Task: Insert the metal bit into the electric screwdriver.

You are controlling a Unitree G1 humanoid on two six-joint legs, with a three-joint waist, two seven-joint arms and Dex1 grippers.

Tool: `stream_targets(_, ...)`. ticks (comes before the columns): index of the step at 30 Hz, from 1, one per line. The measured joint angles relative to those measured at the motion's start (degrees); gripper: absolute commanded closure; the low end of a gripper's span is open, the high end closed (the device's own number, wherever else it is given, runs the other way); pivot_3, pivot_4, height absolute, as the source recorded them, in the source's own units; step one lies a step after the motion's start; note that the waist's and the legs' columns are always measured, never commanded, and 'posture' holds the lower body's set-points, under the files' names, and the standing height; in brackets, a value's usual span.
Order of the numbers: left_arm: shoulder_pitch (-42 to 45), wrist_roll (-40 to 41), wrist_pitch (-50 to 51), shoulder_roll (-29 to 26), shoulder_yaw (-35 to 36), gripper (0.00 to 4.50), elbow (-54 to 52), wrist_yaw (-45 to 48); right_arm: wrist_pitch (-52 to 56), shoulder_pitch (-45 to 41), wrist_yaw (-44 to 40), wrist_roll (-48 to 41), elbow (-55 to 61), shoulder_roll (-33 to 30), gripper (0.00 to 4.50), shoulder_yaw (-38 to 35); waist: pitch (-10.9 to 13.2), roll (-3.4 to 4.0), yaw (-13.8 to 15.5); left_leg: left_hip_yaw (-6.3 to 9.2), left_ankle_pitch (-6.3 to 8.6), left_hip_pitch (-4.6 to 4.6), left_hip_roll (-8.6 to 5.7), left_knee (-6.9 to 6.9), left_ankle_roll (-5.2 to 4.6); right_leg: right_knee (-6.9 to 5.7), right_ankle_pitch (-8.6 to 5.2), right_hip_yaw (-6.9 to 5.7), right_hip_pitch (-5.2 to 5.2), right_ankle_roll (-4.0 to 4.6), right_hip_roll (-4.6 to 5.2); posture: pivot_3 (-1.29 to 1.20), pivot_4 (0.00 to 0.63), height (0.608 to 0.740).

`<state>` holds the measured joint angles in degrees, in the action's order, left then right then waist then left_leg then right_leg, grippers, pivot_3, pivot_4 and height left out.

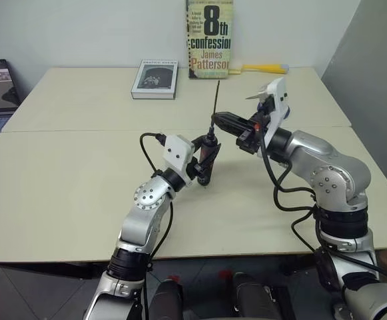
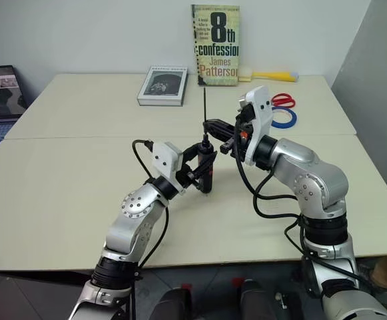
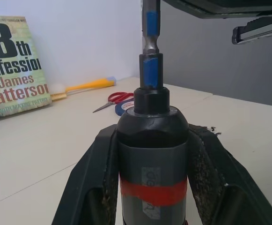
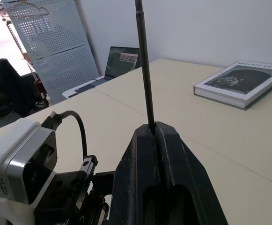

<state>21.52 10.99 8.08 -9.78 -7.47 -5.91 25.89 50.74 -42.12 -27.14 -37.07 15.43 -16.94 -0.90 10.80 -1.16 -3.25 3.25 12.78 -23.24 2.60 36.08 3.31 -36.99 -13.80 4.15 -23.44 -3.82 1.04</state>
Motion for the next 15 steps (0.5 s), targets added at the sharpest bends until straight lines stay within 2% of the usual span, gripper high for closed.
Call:
stream_targets(1,0.0,0.0,0.0,0.0,0.0,2.85,0.0,0.0,0.3,0.1,0.1,0.0,0.0,0.0,4.00,0.3,0.0,0.00,0.0,0.00,0.00,0.00,0.00,0.00,0.00,0.00,0.00,0.00,0.00,0.00,0.00,0.00,0.150,0.740)
stream_targets(8,0.0,0.0,0.0,0.0,-0.1,2.85,0.0,0.0,1.3,0.2,-0.1,-0.2,0.0,0.2,2.53,0.8,0.0,0.00,0.0,0.00,0.00,-0.01,0.00,-0.01,0.00,0.01,-0.01,0.00,-0.01,0.01,0.00,0.00,0.150,0.740)
stream_targets(12,0.1,0.0,0.0,0.0,-0.1,2.85,0.0,0.0,1.4,0.2,-0.2,-0.8,0.1,0.2,1.55,0.6,0.0,0.00,0.0,0.00,0.00,-0.01,0.00,-0.01,0.00,0.01,-0.01,0.00,-0.01,0.01,0.00,0.00,0.150,0.740)
stream_targets(13,0.1,0.0,0.0,0.0,-0.1,2.85,0.0,0.0,1.4,0.2,-0.3,-0.8,0.2,0.1,1.37,0.6,0.0,0.00,0.0,0.00,0.00,-0.01,0.00,-0.01,0.00,0.01,-0.01,0.00,-0.01,0.01,0.00,0.00,0.150,0.740)
stream_targets(15,0.1,0.0,0.0,0.0,-0.1,2.85,0.0,0.0,1.2,0.2,-0.3,-0.8,0.3,-0.2,1.37,0.5,0.0,0.00,0.0,-0.01,0.00,-0.01,0.00,-0.01,0.00,0.01,-0.01,0.00,-0.01,0.01,0.00,0.00,0.150,0.740)
